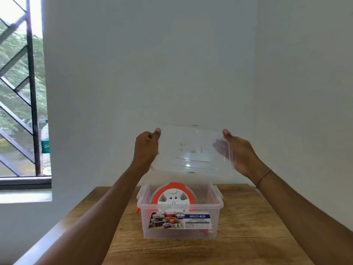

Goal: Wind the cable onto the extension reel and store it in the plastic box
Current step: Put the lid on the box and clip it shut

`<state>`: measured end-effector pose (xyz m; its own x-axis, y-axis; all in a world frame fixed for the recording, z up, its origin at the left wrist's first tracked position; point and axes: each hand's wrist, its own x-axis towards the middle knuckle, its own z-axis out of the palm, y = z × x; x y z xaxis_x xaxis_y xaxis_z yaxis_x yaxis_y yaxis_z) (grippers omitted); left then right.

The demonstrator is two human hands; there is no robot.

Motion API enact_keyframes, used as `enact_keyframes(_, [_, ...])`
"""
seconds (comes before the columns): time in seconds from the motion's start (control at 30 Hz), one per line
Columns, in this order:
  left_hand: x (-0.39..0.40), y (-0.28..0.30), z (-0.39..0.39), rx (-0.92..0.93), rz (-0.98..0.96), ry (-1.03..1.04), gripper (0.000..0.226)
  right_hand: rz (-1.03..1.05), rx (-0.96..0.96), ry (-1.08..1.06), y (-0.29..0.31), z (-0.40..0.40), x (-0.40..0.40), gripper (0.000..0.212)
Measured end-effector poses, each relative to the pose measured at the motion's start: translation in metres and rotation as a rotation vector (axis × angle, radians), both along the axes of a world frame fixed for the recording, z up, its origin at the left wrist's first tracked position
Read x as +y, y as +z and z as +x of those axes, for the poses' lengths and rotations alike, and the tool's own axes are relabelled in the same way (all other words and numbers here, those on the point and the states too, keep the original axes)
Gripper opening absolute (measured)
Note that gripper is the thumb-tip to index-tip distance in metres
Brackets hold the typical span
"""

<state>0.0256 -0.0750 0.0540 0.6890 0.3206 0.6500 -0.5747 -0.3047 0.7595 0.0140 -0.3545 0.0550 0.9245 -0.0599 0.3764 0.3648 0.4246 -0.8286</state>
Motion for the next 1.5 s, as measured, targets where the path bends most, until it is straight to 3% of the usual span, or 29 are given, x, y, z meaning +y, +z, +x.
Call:
enact_keyframes(0.17, [0.019,-0.007,-0.006,0.311,-0.170,-0.089,0.044,-0.115,0.144,0.176,-0.023,-0.001,0.018,0.037])
enact_keyframes(0.27, [0.025,-0.004,-0.012,0.537,-0.204,-0.191,0.027,-0.308,0.284,-0.052,-0.026,0.001,0.028,0.026])
enact_keyframes(0.4, [0.032,-0.007,-0.011,0.641,-0.091,-0.190,0.042,-0.591,0.313,-0.192,-0.029,0.007,0.035,0.015])
enact_keyframes(0.63, [0.039,-0.045,-0.004,0.687,0.000,-0.252,0.038,-1.088,0.223,-0.347,-0.058,0.015,0.048,0.053])
enact_keyframes(0.87, [0.041,-0.072,-0.005,0.695,-0.010,-0.337,0.037,-1.148,0.237,-0.324,-0.087,0.022,0.046,0.058])
enact_keyframes(1.27, [0.039,-0.093,-0.005,0.742,-0.009,-0.230,0.014,-1.183,0.248,-0.317,-0.091,0.026,0.044,0.053])
enact_keyframes(1.5, [0.043,-0.099,-0.003,0.767,-0.017,-0.261,0.012,-1.283,0.254,-0.344,-0.095,0.022,0.045,0.046])
